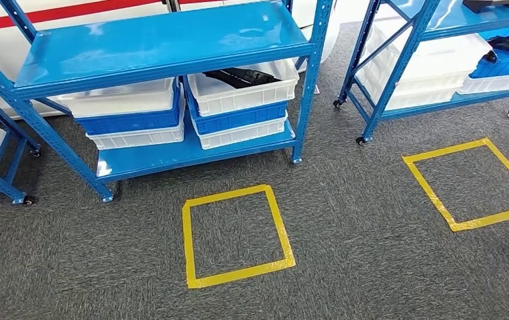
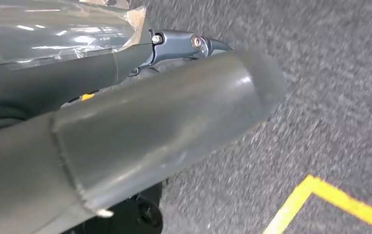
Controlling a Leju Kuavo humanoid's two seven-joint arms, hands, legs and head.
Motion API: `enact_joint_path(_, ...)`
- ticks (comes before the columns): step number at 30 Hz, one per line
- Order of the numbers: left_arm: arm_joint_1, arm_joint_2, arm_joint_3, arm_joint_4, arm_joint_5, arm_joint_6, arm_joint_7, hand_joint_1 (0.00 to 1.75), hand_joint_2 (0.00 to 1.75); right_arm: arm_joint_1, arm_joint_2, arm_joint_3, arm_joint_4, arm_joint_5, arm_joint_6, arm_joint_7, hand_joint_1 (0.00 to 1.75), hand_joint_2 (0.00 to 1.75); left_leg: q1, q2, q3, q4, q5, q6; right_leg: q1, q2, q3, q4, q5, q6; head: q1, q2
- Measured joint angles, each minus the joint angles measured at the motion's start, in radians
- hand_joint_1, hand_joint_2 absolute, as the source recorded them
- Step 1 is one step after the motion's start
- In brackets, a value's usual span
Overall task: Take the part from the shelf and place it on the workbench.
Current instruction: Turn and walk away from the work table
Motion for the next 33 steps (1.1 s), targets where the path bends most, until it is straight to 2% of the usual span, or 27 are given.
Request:
enact_joint_path(2,0.000,0.000,0.000,0.000,0.000,0.000,-0.001,0.00,0.00,0.000,0.001,0.002,0.000,0.002,0.000,0.001,0.00,0.00,0.003,0.027,-0.018,0.041,-0.027,-0.011,-0.006,-0.014,0.003,-0.004,0.002,-0.012,-0.003,0.000)
enact_joint_path(4,0.000,0.000,0.000,0.000,0.000,0.000,-0.001,0.00,0.00,0.002,0.002,0.005,0.000,0.005,0.001,0.001,0.00,0.00,0.008,0.063,-0.075,0.158,-0.089,-0.026,-0.007,-0.031,0.006,-0.005,-0.001,-0.022,-0.008,0.000)
enact_joint_path(5,0.000,0.000,0.000,0.000,0.000,0.000,-0.001,0.00,0.00,0.003,0.001,0.007,0.000,0.005,0.001,0.002,0.00,0.00,0.013,0.071,-0.111,0.226,-0.118,-0.032,-0.006,-0.040,0.006,-0.004,-0.003,-0.025,-0.010,0.000)
enact_joint_path(6,0.000,0.000,0.000,0.000,0.000,0.000,-0.001,0.00,0.00,0.004,0.001,0.008,0.000,0.006,0.001,0.002,0.00,0.00,0.017,0.074,-0.139,0.277,-0.132,-0.036,-0.005,-0.049,0.006,-0.004,-0.004,-0.026,-0.010,0.000)
enact_joint_path(7,0.001,0.000,0.000,0.000,0.000,0.000,-0.001,0.00,0.00,0.004,0.001,0.009,0.000,0.006,0.001,0.003,0.00,0.00,0.019,0.077,-0.150,0.291,-0.126,-0.038,-0.005,-0.057,0.007,-0.004,-0.005,-0.026,-0.010,0.000)
enact_joint_path(8,0.002,0.000,0.000,0.000,0.000,0.000,-0.001,0.00,0.00,0.004,0.001,0.009,0.000,0.006,0.001,0.003,0.00,0.00,0.021,0.080,-0.139,0.262,-0.100,-0.038,-0.005,-0.064,0.010,-0.004,-0.007,-0.026,-0.010,0.000)
enact_joint_path(9,0.002,0.000,0.000,0.000,0.000,0.000,-0.001,0.00,0.00,0.003,0.001,0.010,0.000,0.006,0.001,0.004,0.00,0.00,0.021,0.088,-0.109,0.200,-0.063,-0.035,-0.005,-0.072,0.013,-0.004,-0.009,-0.025,-0.010,0.000)
enact_joint_path(11,0.000,0.001,0.000,0.000,0.000,0.000,-0.001,0.00,0.00,0.003,0.002,0.010,0.000,0.007,0.001,0.004,0.00,0.00,0.015,0.124,-0.038,0.059,-0.007,-0.023,-0.001,-0.085,0.020,-0.005,-0.014,-0.019,-0.010,0.000)
enact_joint_path(12,-0.002,0.001,0.000,0.000,0.000,0.000,-0.001,0.00,0.00,0.003,0.002,0.010,0.000,0.007,0.001,0.004,0.00,0.00,0.010,0.136,-0.018,0.019,0.004,-0.017,0.001,-0.091,0.023,-0.005,-0.017,-0.015,-0.010,0.000)
enact_joint_path(13,-0.003,0.001,0.000,0.000,0.000,0.000,-0.002,0.00,0.00,0.002,0.002,0.011,0.000,0.007,0.001,0.004,0.00,0.00,0.005,0.141,-0.010,0.003,0.003,-0.011,0.002,-0.097,0.025,-0.006,-0.019,-0.010,-0.010,0.000)
enact_joint_path(15,-0.004,0.001,0.000,0.000,0.000,0.000,-0.002,0.00,0.00,0.001,0.003,0.011,0.000,0.007,0.001,0.004,0.00,0.00,0.003,0.121,-0.008,-0.003,0.006,0.001,0.004,-0.111,0.032,-0.011,-0.022,0.002,-0.010,0.000)
enact_joint_path(17,-0.003,0.000,0.000,0.000,0.000,0.000,-0.002,0.00,0.00,0.000,0.003,0.012,0.000,0.008,0.002,0.004,0.00,0.00,0.008,0.102,0.003,-0.021,0.017,0.012,0.004,-0.091,0.025,0.015,-0.042,0.008,-0.007,0.000)
enact_joint_path(19,-0.004,0.000,0.000,0.000,0.000,0.000,-0.003,0.00,0.00,0.001,0.002,0.012,0.000,0.008,0.002,0.004,0.00,0.00,0.010,0.084,0.009,-0.031,0.024,0.019,0.001,-0.051,-0.026,0.126,-0.095,0.002,-0.001,0.000)
enact_joint_path(21,-0.004,0.000,0.000,0.000,0.000,0.000,-0.003,0.00,0.00,0.004,0.001,0.012,0.000,0.008,0.002,0.005,0.00,0.00,0.010,0.064,0.008,-0.031,0.025,0.021,0.000,-0.036,-0.094,0.256,-0.141,-0.003,0.001,0.000)
enact_joint_path(22,-0.003,0.000,0.000,0.000,0.000,0.000,-0.003,0.00,0.00,0.005,0.001,0.012,0.000,0.008,0.002,0.006,0.00,0.00,0.009,0.053,0.009,-0.030,0.024,0.021,-0.001,-0.034,-0.112,0.284,-0.144,0.002,0.001,0.000)
enact_joint_path(23,-0.003,0.000,0.000,0.000,-0.001,0.000,-0.003,0.00,0.00,0.006,0.001,0.012,0.000,0.008,0.002,0.007,0.00,0.00,0.009,0.041,0.010,-0.029,0.024,0.021,-0.001,-0.033,-0.114,0.276,-0.131,0.010,0.001,0.000)
enact_joint_path(24,-0.003,0.000,0.000,0.000,-0.001,0.000,-0.003,0.00,0.00,0.007,0.001,0.012,0.000,0.007,0.001,0.007,0.00,0.00,0.010,0.029,0.011,-0.028,0.022,0.019,-0.003,-0.030,-0.096,0.229,-0.102,0.021,0.001,0.000)
enact_joint_path(25,-0.002,0.000,0.000,0.000,-0.002,0.000,-0.003,0.00,0.00,0.008,0.001,0.012,0.000,0.006,0.001,0.006,0.00,0.00,0.011,0.018,0.012,-0.024,0.020,0.015,-0.005,-0.023,-0.066,0.155,-0.066,0.032,0.002,0.000)
enact_joint_path(26,-0.002,0.000,0.000,0.000,-0.003,0.000,-0.003,0.00,0.00,0.008,0.001,0.012,0.000,0.003,0.001,0.004,0.00,0.00,0.009,0.009,0.011,-0.017,0.015,0.009,-0.008,-0.012,-0.039,0.088,-0.037,0.037,0.003,0.000)
enact_joint_path(27,-0.002,0.000,0.000,0.000,-0.004,0.000,-0.004,0.00,0.00,0.008,0.001,0.012,0.000,0.000,0.000,0.001,0.00,0.00,0.008,0.002,0.009,-0.010,0.009,0.004,-0.010,-0.004,-0.019,0.037,-0.017,0.036,0.004,0.000)
enact_joint_path(28,-0.002,0.001,0.000,0.000,-0.005,0.000,-0.004,0.00,0.00,0.007,0.001,0.012,0.000,-0.007,0.000,-0.002,0.00,0.00,0.006,-0.002,0.006,-0.004,0.005,-0.002,-0.010,0.002,-0.009,0.013,-0.008,0.030,0.004,0.000)
enact_joint_path(30,0.000,0.002,0.000,0.000,-0.009,0.000,-0.004,0.00,0.00,0.004,0.002,0.010,0.000,-0.020,0.002,-0.004,0.00,0.00,0.008,-0.006,0.002,0.000,0.001,-0.009,-0.007,-0.002,-0.007,0.009,-0.005,0.012,0.003,0.000)
enact_joint_path(32,0.001,0.004,-0.001,0.000,-0.015,0.002,-0.003,0.00,0.00,0.003,0.004,0.007,0.000,-0.032,0.005,-0.004,0.00,0.00,0.012,0.009,-0.004,0.016,-0.011,-0.016,-0.010,-0.008,-0.004,0.007,-0.001,0.000,0.000,0.000)
enact_joint_path(33,0.001,0.005,-0.001,0.000,-0.018,0.003,-0.002,0.00,0.00,0.003,0.005,0.005,0.000,-0.036,0.007,-0.004,0.00,0.00,0.014,0.026,-0.018,0.047,-0.031,-0.022,-0.011,-0.012,-0.004,0.006,0.000,-0.007,-0.002,0.000)
